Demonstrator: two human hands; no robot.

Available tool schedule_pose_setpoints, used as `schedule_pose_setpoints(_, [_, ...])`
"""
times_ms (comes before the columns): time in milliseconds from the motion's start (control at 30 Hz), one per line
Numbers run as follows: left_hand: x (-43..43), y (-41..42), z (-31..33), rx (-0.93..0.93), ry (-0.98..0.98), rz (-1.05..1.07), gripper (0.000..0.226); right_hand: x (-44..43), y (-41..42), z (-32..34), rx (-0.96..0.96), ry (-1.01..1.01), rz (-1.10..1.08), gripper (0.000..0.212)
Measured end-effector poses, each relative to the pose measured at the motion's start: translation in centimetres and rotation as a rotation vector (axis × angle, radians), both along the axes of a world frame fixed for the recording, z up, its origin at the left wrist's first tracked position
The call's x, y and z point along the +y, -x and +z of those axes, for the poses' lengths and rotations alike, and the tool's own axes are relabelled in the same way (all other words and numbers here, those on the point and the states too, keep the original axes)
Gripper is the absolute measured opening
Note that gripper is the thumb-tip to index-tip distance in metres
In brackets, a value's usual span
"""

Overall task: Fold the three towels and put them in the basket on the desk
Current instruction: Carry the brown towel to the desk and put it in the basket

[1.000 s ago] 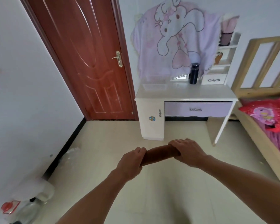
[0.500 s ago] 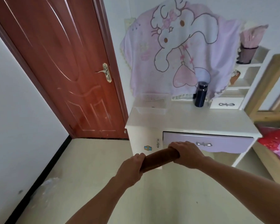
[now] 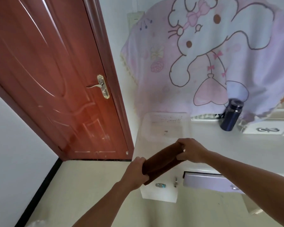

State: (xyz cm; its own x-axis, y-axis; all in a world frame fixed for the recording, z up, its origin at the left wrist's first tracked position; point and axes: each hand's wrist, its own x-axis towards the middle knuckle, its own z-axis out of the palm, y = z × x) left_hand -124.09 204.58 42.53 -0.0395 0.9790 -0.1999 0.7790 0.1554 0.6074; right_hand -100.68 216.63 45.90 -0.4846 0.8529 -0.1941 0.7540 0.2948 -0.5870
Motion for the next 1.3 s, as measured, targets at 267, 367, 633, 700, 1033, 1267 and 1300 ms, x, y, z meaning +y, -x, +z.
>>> schedule_pose_setpoints(267, [13.3,2.1,1.0,-0.456,0.118,0.205,0.038,13.8,4.6,0.6,0.564,0.423,-0.474,0.018])
schedule_pose_setpoints(367, [17.5,1.4,-0.3,-0.518,0.129,0.279,0.044,19.0,6.1,-0.7,0.682,0.458,-0.565,0.022])
schedule_pose_setpoints(633, [27.2,0.6,-4.9,-0.426,0.203,0.517,0.046,31.1,10.1,-7.9,0.637,0.500,-0.611,0.024])
schedule_pose_setpoints(700, [28.6,0.8,-6.5,-0.342,0.240,0.541,0.048,32.9,11.1,-10.3,0.587,0.539,-0.597,0.025])
schedule_pose_setpoints(1033, [28.9,0.5,-10.3,0.342,0.072,0.238,0.026,35.1,15.2,-19.0,0.303,0.554,-0.491,0.024])
schedule_pose_setpoints(1267, [29.0,0.9,-11.5,0.390,0.253,-0.130,0.071,34.3,16.1,-19.0,0.072,0.233,-0.327,0.035])
schedule_pose_setpoints(1300, [29.4,0.9,-11.2,0.393,0.278,-0.152,0.075,34.3,16.0,-18.8,0.044,0.210,-0.281,0.036])
